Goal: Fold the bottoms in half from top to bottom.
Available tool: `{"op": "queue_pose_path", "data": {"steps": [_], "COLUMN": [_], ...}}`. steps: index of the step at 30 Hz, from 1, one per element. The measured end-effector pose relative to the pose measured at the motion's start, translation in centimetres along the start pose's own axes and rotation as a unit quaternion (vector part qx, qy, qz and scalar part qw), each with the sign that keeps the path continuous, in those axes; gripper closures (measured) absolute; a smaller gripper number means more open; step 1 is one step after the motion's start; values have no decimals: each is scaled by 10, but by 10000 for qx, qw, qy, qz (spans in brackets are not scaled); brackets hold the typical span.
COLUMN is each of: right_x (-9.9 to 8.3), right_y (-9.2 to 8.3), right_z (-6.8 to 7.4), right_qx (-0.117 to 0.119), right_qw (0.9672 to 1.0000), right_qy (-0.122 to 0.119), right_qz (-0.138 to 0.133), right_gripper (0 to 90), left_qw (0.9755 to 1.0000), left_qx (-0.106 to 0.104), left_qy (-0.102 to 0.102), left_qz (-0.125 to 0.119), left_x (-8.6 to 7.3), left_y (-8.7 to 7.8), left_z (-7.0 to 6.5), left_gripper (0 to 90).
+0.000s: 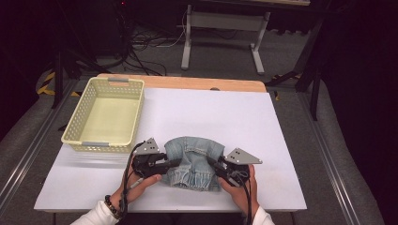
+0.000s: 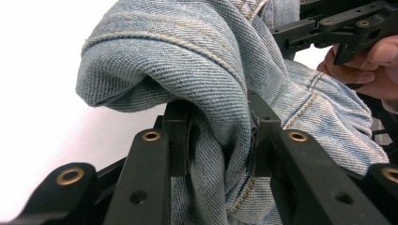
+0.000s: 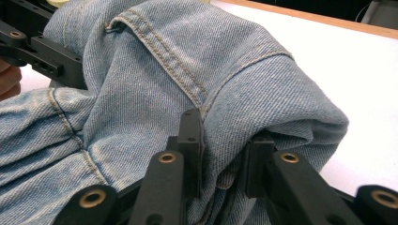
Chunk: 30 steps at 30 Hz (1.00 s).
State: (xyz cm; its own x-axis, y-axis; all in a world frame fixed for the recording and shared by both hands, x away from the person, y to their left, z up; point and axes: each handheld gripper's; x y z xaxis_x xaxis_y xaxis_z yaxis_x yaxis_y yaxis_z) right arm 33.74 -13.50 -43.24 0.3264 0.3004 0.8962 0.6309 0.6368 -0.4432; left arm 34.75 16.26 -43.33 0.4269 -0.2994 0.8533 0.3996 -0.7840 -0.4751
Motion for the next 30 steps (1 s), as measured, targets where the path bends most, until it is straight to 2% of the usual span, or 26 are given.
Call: {"op": "queue_pose_path", "data": {"steps": [3,6,19,26,30], "right_x": [0,1,8,9,8], "right_y": [1,2,13,16,15], "right_z": [-1,0,6,6,6], "right_qx": [4,23,154,171,144], "right_qw": [10000,10000,9997,9996,9996], "right_qy": [5,-31,-206,-226,-223], "right_qz": [-18,-26,-60,-49,-44], "right_gripper": [742,742,742,743,743], "left_qw": [10000,10000,9997,9996,9995], "left_qx": [4,16,229,260,295], "left_qy": [50,18,17,-9,61], "left_qz": [-12,-21,-54,-55,-36], "left_x": [0,-3,-9,-10,-8], "left_y": [0,-2,-13,-13,-11], "left_z": [1,2,3,2,2], "left_gripper": [678,678,678,679,679]}}
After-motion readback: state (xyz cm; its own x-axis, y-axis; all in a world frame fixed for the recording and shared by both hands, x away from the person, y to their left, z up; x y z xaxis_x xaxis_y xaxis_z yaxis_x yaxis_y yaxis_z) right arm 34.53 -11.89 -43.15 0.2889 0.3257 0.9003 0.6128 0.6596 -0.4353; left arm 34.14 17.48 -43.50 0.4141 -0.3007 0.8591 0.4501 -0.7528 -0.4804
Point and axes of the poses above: each handheld gripper's, and its own axes: y roughly forward along the jaws, x roughly out of its top, z roughly to its left
